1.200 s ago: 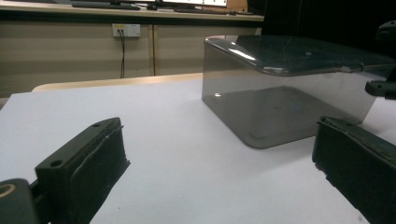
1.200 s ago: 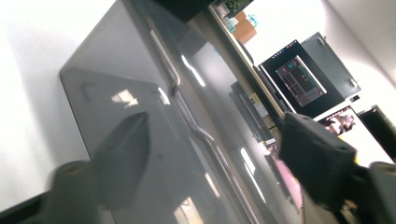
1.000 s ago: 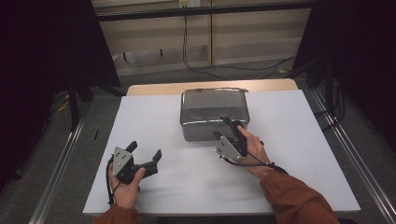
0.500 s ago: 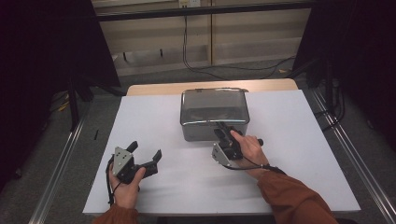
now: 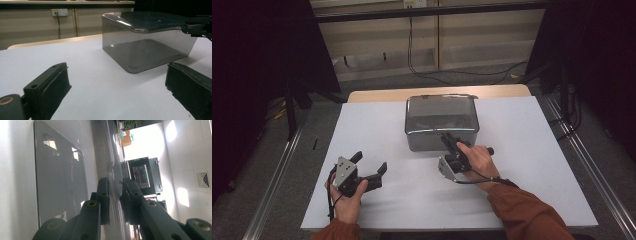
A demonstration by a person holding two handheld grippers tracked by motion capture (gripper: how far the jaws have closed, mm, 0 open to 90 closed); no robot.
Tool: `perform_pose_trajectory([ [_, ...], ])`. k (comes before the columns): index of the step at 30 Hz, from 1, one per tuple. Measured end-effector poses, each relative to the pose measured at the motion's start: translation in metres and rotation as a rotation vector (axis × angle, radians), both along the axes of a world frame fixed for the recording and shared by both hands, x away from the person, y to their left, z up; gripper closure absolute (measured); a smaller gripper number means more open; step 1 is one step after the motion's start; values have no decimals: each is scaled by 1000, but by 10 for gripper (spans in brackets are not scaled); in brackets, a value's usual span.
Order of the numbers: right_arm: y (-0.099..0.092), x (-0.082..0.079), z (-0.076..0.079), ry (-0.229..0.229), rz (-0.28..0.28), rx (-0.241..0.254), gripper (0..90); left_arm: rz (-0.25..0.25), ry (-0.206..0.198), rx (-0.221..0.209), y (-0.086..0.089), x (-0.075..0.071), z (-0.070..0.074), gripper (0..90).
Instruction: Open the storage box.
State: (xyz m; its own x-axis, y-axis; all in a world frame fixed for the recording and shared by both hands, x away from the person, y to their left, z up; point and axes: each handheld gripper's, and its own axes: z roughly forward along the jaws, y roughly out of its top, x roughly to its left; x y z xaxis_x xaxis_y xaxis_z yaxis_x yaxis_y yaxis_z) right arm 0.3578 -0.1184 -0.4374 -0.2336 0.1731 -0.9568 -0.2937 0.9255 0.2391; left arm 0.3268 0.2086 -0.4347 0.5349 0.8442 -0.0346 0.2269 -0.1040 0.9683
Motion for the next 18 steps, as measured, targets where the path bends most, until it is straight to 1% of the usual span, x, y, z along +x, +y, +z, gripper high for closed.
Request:
perform_pose_trajectory([
  [1,0,0,0,0,0,0,766,-2,4,-7,-1,0,0,54],
  [3,0,0,0,2,3,7,767,-12,9,-4,-1,1,-1,57],
  [5,0,0,1,1,2,6,769,-26,12,-18,-2,1,-1,63],
  [10,-1,1,4,3,-2,10,777,-47,6,-19,-4,3,0,65],
  [11,-1,1,4,3,-2,10,777,-47,6,-19,-4,3,0,71],
  [12,-1,1,4,0,1,5,780,-39,-2,-30,-5,5,0,79],
  [17,-1,1,4,0,3,8,780,-33,-1,-30,-5,7,-1,81],
  [18,-1,1,5,2,3,13,780,-41,-5,-23,-7,8,-1,82],
])
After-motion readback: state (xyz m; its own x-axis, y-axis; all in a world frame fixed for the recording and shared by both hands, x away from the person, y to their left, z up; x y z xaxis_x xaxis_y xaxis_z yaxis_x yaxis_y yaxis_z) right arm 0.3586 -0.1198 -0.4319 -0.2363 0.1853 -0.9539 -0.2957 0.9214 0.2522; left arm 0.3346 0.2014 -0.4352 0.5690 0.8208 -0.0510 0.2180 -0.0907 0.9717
